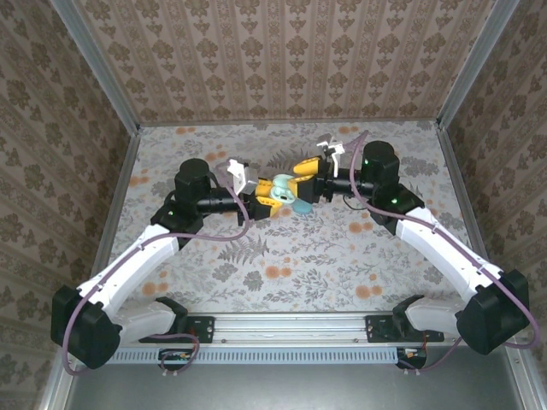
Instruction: Insert wireless bluetooth earbuds into charging case
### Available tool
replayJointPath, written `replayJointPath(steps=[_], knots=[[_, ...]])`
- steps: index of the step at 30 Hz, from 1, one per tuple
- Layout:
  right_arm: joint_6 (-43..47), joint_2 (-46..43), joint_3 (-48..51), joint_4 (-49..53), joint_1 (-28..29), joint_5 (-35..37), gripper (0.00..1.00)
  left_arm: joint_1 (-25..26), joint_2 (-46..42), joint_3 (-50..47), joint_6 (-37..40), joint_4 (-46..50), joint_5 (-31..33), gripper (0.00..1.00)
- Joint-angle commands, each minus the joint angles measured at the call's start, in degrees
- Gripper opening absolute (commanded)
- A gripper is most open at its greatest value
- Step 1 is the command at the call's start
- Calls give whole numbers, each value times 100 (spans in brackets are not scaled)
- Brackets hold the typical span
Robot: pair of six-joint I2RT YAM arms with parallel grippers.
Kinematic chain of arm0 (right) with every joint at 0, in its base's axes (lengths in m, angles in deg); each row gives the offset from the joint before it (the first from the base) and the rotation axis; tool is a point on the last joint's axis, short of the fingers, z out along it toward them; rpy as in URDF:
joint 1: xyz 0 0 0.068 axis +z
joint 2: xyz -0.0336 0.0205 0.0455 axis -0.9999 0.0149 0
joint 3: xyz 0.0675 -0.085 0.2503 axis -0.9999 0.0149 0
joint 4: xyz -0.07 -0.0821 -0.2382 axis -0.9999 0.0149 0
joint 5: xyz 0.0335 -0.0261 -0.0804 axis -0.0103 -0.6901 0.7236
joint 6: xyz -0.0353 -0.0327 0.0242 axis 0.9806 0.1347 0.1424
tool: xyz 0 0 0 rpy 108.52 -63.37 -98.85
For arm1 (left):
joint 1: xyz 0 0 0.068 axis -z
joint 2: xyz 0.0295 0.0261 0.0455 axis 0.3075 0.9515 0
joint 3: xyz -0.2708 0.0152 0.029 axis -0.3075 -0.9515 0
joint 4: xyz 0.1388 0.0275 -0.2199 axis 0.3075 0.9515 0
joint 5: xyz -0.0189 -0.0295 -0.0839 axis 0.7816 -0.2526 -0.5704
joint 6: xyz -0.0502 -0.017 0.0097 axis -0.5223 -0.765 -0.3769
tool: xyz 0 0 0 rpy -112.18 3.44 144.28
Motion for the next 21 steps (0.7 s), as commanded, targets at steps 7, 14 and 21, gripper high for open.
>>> replayJointPath(steps=[7,14,21], knots=[[-2065,-85,-596,1122,-247,314,66,159,-334,-713,-404,-1625,1504,26],[-2315,-259,-428,3387,-1347,2032,58,185,-241,-810,-599,-1961,1687,26],[-1600,255,24,4772,-2447,2772,45,212,-136,-843,-892,-2252,1604,26]])
